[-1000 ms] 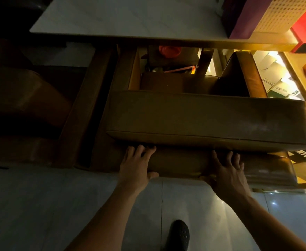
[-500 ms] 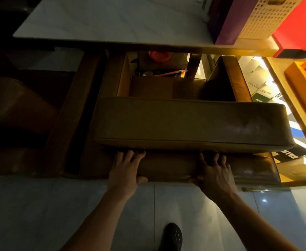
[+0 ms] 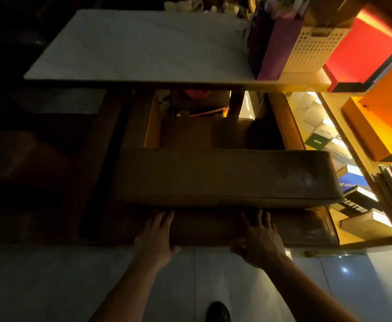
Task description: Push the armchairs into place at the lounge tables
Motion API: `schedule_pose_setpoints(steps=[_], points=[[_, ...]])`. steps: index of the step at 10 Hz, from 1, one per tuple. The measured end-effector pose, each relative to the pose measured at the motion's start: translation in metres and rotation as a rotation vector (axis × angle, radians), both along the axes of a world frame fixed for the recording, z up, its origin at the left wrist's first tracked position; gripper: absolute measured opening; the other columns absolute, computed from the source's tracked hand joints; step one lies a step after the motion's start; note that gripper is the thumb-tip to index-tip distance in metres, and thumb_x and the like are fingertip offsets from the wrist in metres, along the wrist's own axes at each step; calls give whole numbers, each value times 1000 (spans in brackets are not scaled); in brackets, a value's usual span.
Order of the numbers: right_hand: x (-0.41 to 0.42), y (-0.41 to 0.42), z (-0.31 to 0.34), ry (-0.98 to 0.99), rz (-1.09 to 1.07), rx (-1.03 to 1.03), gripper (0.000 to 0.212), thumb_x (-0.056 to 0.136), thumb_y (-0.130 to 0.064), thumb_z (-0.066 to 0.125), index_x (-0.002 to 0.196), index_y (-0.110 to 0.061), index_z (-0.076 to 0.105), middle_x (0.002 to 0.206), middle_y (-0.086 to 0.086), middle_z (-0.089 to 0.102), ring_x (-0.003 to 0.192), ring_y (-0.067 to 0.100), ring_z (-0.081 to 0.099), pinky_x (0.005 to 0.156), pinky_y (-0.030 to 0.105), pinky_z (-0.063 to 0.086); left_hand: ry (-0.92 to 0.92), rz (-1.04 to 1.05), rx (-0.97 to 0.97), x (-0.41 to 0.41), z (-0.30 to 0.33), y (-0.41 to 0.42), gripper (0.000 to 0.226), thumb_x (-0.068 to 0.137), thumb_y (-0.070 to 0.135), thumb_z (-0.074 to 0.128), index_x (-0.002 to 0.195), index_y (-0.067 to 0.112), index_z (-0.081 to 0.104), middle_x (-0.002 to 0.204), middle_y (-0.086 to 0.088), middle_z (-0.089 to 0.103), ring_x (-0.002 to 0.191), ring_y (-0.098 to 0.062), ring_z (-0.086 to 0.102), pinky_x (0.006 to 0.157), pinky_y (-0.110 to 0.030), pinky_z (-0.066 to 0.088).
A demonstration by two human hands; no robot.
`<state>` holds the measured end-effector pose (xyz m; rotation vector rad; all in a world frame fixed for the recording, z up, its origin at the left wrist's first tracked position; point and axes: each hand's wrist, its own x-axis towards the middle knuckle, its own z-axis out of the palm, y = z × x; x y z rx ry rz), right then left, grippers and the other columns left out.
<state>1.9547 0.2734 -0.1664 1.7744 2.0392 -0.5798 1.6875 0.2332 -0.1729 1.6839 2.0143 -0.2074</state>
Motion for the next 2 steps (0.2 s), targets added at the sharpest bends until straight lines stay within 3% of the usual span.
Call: schedule_pose_setpoints(steps=[1, 2], points=[[4, -2, 16, 71, 12, 0, 97, 76, -71, 62, 152, -38, 12, 157, 14, 21, 143, 37, 26, 105, 49, 44, -25, 7, -58, -2, 25, -1, 88, 84, 63, 60, 153, 39, 12, 162, 7, 11, 146, -23, 16, 110, -48, 35], [0, -4, 37, 166, 32, 5, 81, 81, -66, 61, 149, -37, 25, 147, 5, 40, 130, 28, 46, 98, 41, 50, -60, 1, -54, -5, 51, -3, 83, 82, 68, 58, 151, 38, 23, 158, 6, 25, 142, -22, 26, 109, -45, 37]])
